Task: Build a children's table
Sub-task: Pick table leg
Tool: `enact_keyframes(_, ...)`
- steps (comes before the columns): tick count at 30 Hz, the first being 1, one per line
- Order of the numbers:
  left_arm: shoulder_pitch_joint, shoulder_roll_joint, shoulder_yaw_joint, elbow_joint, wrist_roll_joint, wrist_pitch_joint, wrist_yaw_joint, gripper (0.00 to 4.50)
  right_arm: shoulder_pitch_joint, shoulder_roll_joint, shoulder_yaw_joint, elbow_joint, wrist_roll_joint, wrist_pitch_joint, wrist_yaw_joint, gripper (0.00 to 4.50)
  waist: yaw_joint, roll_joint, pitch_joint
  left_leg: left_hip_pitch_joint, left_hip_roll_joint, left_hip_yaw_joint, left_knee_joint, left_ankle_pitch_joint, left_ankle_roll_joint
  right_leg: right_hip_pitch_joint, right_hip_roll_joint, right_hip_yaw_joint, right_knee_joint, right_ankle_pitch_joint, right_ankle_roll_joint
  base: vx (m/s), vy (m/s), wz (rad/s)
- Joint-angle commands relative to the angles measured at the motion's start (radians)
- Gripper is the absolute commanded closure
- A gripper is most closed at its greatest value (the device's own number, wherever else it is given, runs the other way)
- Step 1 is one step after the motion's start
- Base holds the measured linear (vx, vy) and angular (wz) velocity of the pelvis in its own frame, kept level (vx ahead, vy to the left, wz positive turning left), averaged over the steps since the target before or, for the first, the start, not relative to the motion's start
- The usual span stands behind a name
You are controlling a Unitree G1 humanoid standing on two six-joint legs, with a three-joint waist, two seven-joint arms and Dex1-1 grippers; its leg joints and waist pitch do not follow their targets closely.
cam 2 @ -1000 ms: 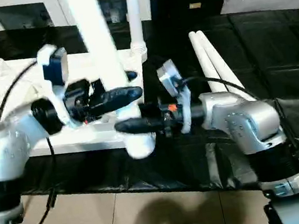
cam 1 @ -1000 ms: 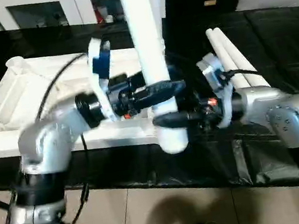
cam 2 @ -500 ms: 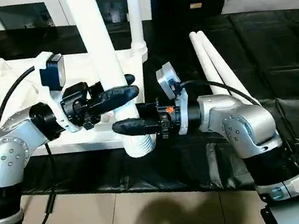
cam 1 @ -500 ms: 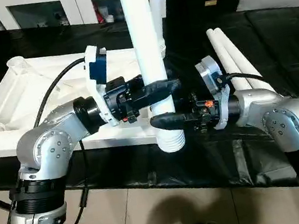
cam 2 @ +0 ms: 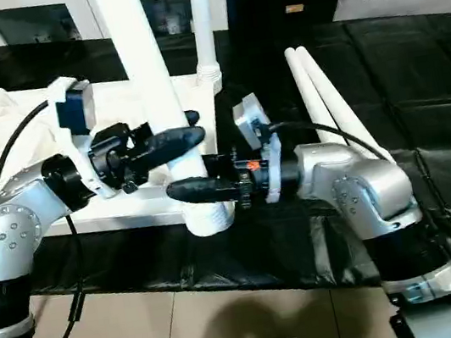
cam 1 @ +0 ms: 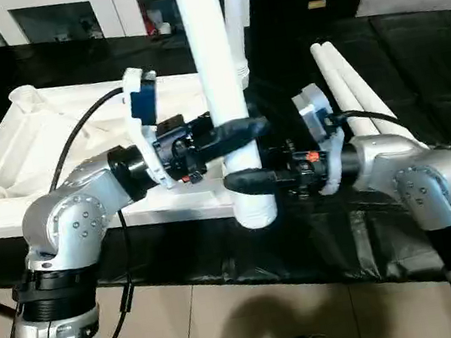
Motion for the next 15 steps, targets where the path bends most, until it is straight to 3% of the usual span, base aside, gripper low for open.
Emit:
enact_keyframes(1,-0.027,-0.005,0.003,-0.009,-0.034,0.008,-0.026,2.59,-0.003,-0.009,-0.016,0.005,-0.020,0.009,-0.037,1.85,-0.005,-0.003,-0.086,0.019,0.041,-0.017,-0.068,-0.121,0.032,0.057,-0.070,0.048,-0.071,-0.245,-0.203,0.000,0.000,0.00)
enact_keyframes(8,-0.046,0.017,0.028,0.027,-0.089,0.053,-0.095,2.59,-0.001,-0.029,-0.044,-0.019,0.042,0.065,-0.003,1.34,-0.003,-0.002,-0.086,0.018,0.040,-0.016,-0.068,-0.117,0.035,0.059,-0.070,0.048,-0.070,-0.236,-0.210,0.000,0.000,0.00)
enact_keyframes(10,-0.046,0.036,0.022,0.030,-0.099,0.071,-0.134,2.59,0.000,-0.049,-0.053,-0.026,0.074,0.097,0.026,1.01,-0.003,-0.002,-0.087,0.020,0.041,-0.017,-0.069,-0.114,0.037,0.059,-0.070,0.048,-0.069,-0.229,-0.212,0.000,0.000,0.00)
enact_keyframes(15,-0.055,0.051,0.029,0.038,-0.136,0.107,-0.181,2.59,0.001,-0.086,-0.069,-0.034,0.119,0.141,0.069,0.66,-0.002,-0.003,-0.084,0.021,0.041,-0.016,-0.069,-0.132,0.034,0.059,-0.071,0.048,-0.072,-0.264,-0.209,0.000,0.000,0.00)
